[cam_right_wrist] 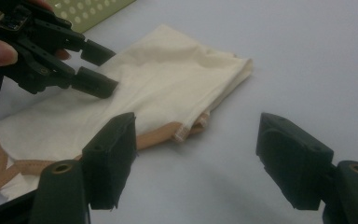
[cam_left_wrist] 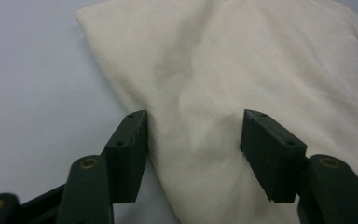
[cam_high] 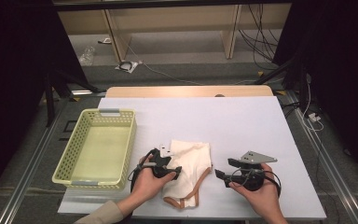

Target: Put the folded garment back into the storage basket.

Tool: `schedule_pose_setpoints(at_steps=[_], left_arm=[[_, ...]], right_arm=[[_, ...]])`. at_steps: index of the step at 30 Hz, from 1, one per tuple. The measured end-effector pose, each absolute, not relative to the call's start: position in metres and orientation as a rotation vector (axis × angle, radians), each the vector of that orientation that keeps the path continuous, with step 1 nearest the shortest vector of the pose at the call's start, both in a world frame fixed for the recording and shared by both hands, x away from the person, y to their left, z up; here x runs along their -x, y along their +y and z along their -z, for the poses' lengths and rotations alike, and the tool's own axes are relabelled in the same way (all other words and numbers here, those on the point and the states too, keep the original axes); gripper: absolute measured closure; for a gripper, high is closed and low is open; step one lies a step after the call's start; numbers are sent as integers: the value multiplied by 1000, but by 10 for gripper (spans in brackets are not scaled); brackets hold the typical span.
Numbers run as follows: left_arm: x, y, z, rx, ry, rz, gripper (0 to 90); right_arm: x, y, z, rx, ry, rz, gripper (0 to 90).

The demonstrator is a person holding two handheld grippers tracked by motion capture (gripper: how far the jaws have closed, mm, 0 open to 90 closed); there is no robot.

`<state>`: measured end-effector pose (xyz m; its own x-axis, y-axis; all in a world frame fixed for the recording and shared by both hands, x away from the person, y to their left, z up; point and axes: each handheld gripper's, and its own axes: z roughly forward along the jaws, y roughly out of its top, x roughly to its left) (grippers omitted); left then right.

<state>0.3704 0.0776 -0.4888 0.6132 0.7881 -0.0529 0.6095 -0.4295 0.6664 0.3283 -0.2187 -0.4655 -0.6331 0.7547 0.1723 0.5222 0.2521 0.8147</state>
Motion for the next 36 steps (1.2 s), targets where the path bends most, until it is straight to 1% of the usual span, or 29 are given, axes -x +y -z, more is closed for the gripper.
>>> schedule_pose_setpoints(at_steps=[1, 3, 4, 5, 6, 7, 9, 10, 13, 14, 16, 17, 18, 21, 36], left_arm=[[-370, 77, 488, -2182, 1097, -347, 456], [-370, 76, 488, -2183, 1099, -340, 473], [-370, 76, 488, -2186, 1095, -334, 510], [-371, 76, 487, -2188, 1089, -330, 510], [-371, 76, 487, -2187, 1082, -319, 565], [-371, 77, 487, -2184, 1079, -307, 565], [-371, 78, 488, -2176, 1070, -308, 622], [-370, 78, 488, -2173, 1066, -307, 622], [-369, 78, 490, -2156, 1055, -289, 724], [-369, 78, 490, -2157, 1052, -285, 724], [-369, 79, 490, -2142, 1063, -269, 761], [-369, 80, 490, -2136, 1067, -266, 761], [-369, 80, 491, -2131, 1068, -260, 798], [-369, 80, 491, -2114, 1076, -247, 818], [-373, 89, 494, -2043, 1094, -163, 841]], right_arm=[[-329, -218, 466, -1186, 2270, -1328, 296], [-329, -218, 466, -1185, 2269, -1329, 296], [-328, -219, 466, -1184, 2274, -1321, 296], [-328, -219, 466, -1184, 2274, -1321, 296], [-328, -218, 465, -1183, 2274, -1320, 296], [-328, -218, 465, -1183, 2274, -1320, 296], [-328, -218, 465, -1180, 2278, -1319, 297], [-328, -218, 465, -1180, 2278, -1319, 297], [-328, -218, 466, -1178, 2271, -1331, 298], [-328, -218, 466, -1178, 2271, -1331, 298], [-328, -218, 466, -1176, 2273, -1330, 298], [-328, -218, 466, -1176, 2273, -1330, 298], [-328, -217, 466, -1176, 2273, -1330, 299], [-328, -218, 465, -1175, 2283, -1316, 299], [-327, -217, 466, -1178, 2281, -1318, 300]])
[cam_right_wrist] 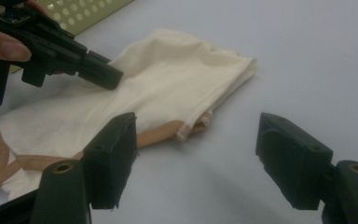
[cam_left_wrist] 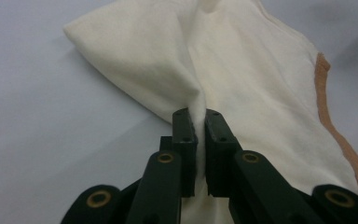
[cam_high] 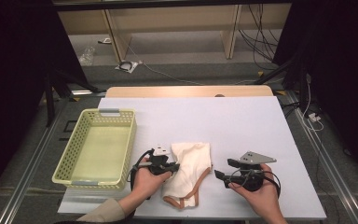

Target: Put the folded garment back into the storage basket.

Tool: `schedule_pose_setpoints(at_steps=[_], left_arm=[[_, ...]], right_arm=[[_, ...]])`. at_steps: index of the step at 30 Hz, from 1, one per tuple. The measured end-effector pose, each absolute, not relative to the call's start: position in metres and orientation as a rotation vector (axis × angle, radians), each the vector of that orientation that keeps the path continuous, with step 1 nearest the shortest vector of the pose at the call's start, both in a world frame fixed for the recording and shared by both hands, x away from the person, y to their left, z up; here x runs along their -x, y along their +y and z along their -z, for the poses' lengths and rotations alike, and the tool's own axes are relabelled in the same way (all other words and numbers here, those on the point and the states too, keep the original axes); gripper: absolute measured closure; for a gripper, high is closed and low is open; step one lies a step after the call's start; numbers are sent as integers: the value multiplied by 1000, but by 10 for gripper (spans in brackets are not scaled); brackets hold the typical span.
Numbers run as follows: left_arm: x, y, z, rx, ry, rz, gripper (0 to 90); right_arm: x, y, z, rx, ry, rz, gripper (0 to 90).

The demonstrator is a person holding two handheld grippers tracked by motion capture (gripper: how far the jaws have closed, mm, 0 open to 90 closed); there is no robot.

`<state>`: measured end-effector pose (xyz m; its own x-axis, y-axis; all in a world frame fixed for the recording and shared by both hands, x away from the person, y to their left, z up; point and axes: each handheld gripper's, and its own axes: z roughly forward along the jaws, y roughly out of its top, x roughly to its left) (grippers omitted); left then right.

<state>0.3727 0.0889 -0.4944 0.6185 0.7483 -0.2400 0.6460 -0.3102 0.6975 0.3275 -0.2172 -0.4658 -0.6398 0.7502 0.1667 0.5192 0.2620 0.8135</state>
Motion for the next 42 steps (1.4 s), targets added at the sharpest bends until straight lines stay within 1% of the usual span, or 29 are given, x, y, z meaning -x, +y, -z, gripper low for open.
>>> schedule_pose_setpoints(at_steps=[5, 14, 42], left_arm=[[-373, 91, 493, -2036, 1090, -154, 843], [-371, 93, 482, -2025, 1029, -243, 844], [-363, 98, 454, -1975, 878, -403, 844]], right_arm=[[-328, -218, 466, -1180, 2279, -1322, 299], [-328, -218, 467, -1178, 2276, -1326, 300], [-328, -218, 467, -1181, 2267, -1331, 301]])
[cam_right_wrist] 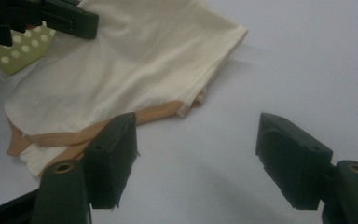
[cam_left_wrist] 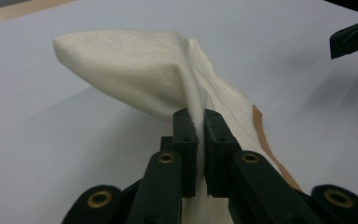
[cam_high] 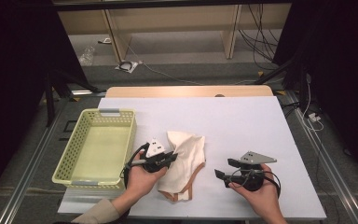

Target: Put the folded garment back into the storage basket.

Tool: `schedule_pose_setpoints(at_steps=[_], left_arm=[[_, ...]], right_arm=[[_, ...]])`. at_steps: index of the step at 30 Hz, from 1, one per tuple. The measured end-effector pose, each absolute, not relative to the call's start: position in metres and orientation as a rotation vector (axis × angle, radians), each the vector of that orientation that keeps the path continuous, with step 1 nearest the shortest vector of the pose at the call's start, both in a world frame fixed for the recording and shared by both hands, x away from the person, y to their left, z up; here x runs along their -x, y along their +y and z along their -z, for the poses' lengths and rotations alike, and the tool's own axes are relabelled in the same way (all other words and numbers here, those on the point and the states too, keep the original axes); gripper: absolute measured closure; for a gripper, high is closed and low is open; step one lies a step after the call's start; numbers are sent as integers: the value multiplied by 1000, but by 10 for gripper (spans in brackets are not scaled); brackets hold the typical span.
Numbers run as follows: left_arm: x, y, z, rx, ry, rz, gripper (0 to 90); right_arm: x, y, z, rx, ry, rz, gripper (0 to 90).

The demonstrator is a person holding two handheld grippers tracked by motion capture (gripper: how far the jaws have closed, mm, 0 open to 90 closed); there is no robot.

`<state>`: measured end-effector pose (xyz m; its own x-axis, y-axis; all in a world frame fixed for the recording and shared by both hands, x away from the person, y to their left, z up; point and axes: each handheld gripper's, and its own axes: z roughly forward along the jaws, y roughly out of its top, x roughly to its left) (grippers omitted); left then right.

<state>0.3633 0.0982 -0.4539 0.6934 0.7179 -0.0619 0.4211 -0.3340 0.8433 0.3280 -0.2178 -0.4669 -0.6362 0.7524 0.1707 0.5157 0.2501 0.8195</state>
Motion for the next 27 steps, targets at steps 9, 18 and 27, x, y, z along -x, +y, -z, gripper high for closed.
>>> schedule_pose_setpoints(at_steps=[9, 18, 27], left_arm=[[-362, 101, 448, -1969, 856, -442, 844], [-362, 104, 441, -1962, 836, -470, 844], [-362, 107, 437, -1945, 804, -506, 844]], right_arm=[[-328, -218, 467, -1180, 2270, -1331, 301], [-328, -217, 467, -1178, 2270, -1329, 301], [-328, -217, 467, -1180, 2273, -1325, 301]])
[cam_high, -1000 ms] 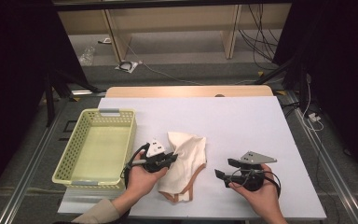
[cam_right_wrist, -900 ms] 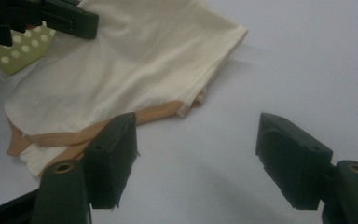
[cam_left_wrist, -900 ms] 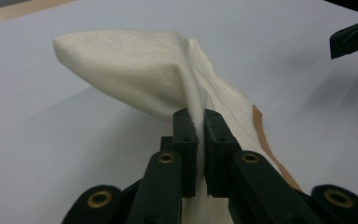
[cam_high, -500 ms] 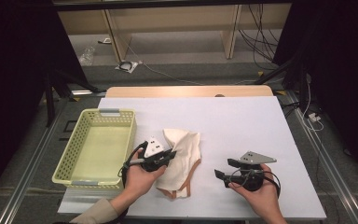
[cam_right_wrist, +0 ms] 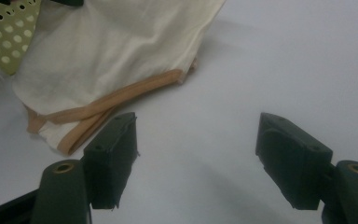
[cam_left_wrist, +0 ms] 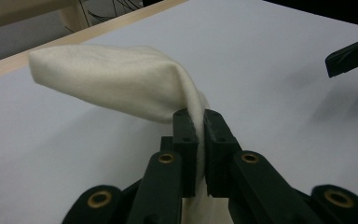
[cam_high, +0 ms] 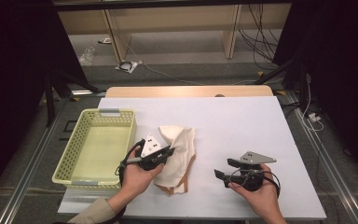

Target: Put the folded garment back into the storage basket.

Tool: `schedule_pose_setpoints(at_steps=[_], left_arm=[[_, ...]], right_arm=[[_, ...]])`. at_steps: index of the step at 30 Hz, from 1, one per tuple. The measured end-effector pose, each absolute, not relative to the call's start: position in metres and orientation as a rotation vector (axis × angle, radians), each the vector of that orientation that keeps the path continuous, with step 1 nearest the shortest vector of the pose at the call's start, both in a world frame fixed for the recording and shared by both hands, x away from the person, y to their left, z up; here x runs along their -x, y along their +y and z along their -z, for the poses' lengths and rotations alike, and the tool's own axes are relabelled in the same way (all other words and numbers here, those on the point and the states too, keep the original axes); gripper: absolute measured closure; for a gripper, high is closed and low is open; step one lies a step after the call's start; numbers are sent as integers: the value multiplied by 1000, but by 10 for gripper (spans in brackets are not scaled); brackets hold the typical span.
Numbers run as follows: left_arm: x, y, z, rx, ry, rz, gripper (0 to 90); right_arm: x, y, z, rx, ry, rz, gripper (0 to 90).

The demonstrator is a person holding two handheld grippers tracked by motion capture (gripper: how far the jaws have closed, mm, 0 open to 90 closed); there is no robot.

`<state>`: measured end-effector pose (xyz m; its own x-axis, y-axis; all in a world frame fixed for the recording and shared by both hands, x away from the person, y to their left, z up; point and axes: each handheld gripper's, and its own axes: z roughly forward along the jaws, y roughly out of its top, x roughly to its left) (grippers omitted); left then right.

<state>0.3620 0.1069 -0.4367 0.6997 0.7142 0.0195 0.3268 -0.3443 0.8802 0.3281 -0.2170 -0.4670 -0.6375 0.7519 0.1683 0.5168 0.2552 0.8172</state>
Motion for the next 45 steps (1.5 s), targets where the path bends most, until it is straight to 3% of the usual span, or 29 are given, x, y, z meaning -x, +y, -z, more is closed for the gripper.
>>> schedule_pose_setpoints(at_steps=[45], left_arm=[[-361, 120, 424, -1866, 737, -549, 844]], right_arm=[[-328, -218, 468, -1181, 2268, -1327, 298]])
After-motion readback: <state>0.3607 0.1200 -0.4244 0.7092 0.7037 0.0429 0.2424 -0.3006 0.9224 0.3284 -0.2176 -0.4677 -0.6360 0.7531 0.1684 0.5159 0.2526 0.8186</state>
